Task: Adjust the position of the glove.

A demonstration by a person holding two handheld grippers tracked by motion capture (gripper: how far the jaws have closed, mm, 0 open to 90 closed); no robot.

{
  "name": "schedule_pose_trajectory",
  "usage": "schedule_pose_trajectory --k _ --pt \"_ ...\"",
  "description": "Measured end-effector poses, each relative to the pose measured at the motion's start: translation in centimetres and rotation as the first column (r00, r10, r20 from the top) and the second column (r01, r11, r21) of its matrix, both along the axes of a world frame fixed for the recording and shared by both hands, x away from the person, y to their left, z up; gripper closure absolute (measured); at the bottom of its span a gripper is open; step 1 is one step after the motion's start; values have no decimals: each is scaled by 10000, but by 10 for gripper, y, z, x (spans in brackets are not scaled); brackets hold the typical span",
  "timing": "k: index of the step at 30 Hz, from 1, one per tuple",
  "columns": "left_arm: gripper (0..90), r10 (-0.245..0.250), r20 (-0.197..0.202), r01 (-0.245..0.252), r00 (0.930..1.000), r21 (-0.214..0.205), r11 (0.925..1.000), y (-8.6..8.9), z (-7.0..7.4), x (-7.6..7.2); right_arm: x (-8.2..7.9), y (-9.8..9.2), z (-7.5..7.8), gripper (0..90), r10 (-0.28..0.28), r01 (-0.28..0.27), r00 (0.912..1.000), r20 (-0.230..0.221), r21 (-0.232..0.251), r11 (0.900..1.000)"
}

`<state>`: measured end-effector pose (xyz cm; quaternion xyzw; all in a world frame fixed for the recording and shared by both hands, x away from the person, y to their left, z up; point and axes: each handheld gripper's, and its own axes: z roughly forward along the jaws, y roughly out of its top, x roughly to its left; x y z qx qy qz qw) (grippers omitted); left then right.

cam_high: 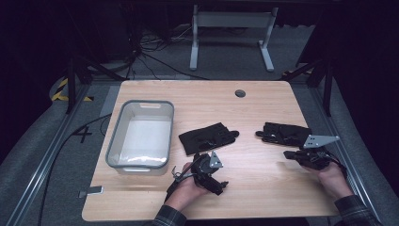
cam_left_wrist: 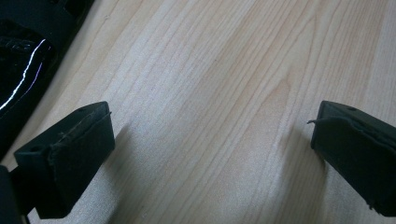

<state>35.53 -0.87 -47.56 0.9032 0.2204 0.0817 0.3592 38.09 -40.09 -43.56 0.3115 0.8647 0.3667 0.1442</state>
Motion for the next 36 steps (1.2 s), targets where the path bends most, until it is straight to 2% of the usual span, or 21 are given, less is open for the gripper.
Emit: schedule_pose_trajectory --k 11,17,25,29,36 --pt "0 6 -14 -6 10000 4 10000 0 0 0 25 -15 2 894 -487 487 9987 118 7 9988" --pt "0 -10 -17 10 10000 0 10000 0 0 0 36 -28 1 894 -1011 1012 9948 109 -21 9949" --pt "0 -8 -15 8 10000 -3 10000 0 0 0 44 -37 -1 895 -1347 1347 9909 62 -162 9907" --pt "0 -9 -19 9 10000 -3 10000 0 0 0 48 -39 -8 896 -1485 1476 9887 -195 -402 9882" --pt "0 -9 -15 9 10000 1 10000 0 0 0 48 -39 -11 897 -1460 1447 9889 -265 -468 9884"
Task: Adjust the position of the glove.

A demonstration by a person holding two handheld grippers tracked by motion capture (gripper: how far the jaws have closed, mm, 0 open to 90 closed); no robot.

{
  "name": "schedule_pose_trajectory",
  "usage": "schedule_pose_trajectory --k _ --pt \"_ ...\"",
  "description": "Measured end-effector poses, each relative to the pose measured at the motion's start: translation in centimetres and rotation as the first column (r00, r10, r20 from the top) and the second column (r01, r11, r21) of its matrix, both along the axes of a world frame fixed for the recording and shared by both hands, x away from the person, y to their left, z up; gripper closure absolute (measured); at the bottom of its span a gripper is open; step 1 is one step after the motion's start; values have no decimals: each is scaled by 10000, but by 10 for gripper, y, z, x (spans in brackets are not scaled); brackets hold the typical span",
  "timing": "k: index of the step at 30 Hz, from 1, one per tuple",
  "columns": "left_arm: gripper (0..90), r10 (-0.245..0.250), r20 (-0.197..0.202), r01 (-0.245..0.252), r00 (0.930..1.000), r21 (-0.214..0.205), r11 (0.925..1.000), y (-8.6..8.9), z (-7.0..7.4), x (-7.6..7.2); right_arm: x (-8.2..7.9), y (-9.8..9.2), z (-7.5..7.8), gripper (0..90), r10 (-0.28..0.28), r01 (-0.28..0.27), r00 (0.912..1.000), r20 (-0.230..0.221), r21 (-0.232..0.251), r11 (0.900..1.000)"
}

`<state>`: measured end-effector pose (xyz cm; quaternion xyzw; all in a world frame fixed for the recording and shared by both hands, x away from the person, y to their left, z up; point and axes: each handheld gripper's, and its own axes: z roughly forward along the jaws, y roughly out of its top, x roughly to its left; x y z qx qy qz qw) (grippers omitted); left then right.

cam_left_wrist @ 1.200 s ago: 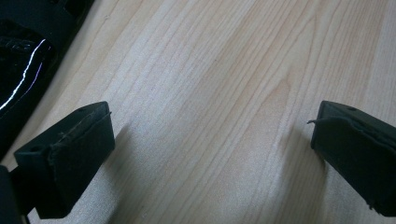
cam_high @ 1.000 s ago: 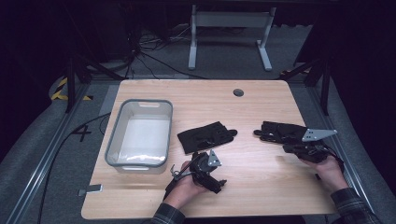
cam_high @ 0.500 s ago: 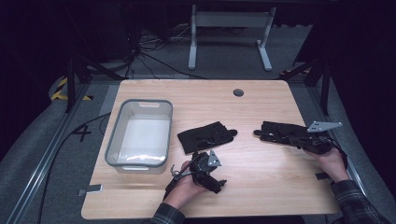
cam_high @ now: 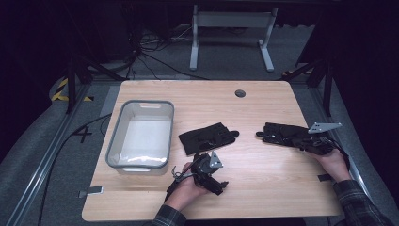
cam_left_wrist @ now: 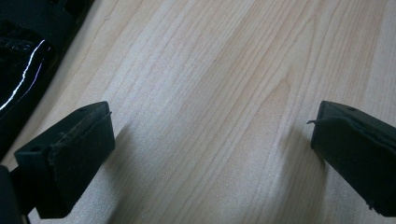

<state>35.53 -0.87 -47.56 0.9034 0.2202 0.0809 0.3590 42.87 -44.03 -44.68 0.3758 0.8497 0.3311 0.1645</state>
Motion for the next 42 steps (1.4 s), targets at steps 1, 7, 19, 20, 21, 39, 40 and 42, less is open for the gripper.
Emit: schedule_pose_trajectory --k 1,7,19,20,21,39,40,42 --pt "0 0 0 0 10000 0 10000 0 0 0 0 0 0 897 0 0 10000 0 0 10000" --pt "0 -2 1 2 10000 -1 10000 0 0 0 -6 8 0 897 431 -431 9991 -18 -60 9991" --pt "0 0 2 0 10000 -1 10000 0 0 0 -26 41 -1 897 1757 -1758 9842 -205 -51 9844" --pt "0 1 -2 -1 10000 -5 10000 0 0 0 -29 46 -1 897 1913 -1915 9813 -229 -56 9815" --pt "0 0 -1 0 10000 -4 10000 0 0 0 -31 50 -1 897 2093 -2095 9776 -232 -47 9778" --pt "0 -3 -9 3 10000 -14 10000 0 0 0 -33 61 15 895 2586 -2585 9660 63 549 9644" --pt "0 -6 -8 6 10000 -11 10000 0 0 0 -30 61 17 895 2532 -2535 9673 139 556 9657" --pt "0 -4 -2 4 10000 -5 10000 0 0 0 -19 61 21 895 2357 -2368 9715 253 503 9703"
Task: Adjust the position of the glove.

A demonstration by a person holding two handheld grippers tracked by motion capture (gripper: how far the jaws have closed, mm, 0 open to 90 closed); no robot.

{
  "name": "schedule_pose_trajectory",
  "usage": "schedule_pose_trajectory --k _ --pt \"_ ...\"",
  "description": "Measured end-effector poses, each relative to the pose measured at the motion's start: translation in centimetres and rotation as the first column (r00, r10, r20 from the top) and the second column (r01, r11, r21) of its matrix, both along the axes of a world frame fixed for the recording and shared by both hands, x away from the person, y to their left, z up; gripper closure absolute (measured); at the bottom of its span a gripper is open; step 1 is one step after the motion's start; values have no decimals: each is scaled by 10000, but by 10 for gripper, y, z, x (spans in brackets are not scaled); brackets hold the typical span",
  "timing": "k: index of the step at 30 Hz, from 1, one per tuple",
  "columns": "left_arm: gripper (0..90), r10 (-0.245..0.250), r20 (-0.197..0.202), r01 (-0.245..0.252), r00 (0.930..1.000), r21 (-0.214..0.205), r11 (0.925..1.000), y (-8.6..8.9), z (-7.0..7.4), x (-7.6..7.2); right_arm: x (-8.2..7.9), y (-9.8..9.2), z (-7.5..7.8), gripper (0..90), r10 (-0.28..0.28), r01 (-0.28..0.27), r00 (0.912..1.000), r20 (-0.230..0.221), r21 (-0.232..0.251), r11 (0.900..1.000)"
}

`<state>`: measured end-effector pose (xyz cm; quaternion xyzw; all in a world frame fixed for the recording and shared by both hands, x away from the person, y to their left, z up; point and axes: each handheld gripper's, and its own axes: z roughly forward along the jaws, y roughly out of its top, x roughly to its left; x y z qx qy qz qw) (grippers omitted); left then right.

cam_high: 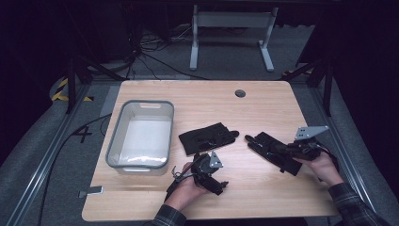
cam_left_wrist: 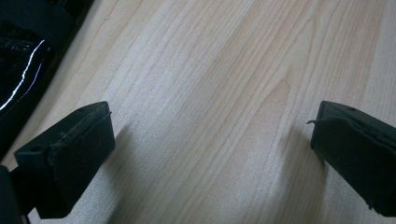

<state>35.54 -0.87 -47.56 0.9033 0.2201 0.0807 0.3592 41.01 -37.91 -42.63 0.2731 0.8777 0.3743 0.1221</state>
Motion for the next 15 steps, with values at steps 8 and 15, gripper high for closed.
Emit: schedule_pose_trajectory --k 8,15 --pt "0 -4 -3 4 10000 -1 10000 0 0 0 24 -15 -5 895 -597 595 9982 -102 -192 9980" --pt "0 -1 -4 1 10000 -4 10000 0 0 0 27 -30 -16 896 -896 874 9951 -416 -513 9948"
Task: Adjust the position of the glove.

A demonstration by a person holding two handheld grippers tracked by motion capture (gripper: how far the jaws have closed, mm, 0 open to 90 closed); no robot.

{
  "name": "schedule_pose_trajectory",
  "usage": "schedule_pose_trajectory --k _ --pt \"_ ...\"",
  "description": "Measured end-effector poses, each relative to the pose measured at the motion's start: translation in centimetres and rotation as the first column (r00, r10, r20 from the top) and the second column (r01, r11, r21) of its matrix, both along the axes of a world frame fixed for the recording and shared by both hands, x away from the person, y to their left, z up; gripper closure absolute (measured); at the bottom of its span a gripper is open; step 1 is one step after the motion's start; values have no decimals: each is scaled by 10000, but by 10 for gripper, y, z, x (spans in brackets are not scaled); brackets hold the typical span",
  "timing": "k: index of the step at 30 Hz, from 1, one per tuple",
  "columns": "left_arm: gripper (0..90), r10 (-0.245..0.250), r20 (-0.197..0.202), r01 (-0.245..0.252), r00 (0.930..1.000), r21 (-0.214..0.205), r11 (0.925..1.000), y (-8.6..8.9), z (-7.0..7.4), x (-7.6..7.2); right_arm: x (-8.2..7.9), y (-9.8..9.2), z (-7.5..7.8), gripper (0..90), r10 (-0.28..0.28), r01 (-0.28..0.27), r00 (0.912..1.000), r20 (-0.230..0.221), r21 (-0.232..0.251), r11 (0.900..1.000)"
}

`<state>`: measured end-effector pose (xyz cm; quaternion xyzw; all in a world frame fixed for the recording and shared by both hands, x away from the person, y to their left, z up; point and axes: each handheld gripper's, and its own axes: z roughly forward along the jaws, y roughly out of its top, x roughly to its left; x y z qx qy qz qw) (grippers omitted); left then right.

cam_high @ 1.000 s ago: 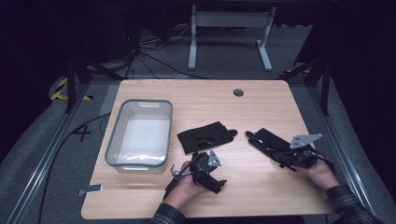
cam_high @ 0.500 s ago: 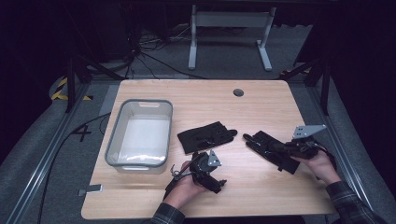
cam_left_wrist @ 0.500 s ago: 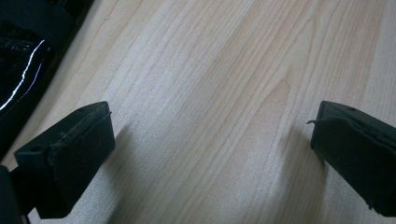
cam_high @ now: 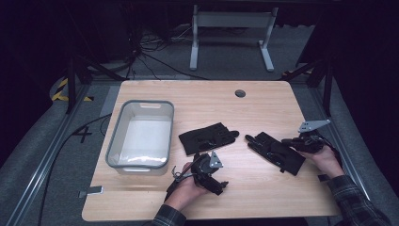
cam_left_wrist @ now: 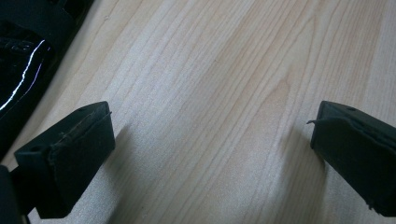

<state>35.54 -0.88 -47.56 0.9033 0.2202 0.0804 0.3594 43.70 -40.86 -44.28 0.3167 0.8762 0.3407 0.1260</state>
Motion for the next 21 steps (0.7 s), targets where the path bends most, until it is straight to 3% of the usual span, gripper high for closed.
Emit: schedule_pose_trajectory --k 6,21 --pt "0 -2 6 2 10000 5 10000 0 0 0 -3 1 -4 896 42 -43 10000 -84 -134 9999" --pt "0 -22 26 22 10000 11 10000 0 0 0 -46 0 -4 896 291 -299 9990 -352 -217 9993"
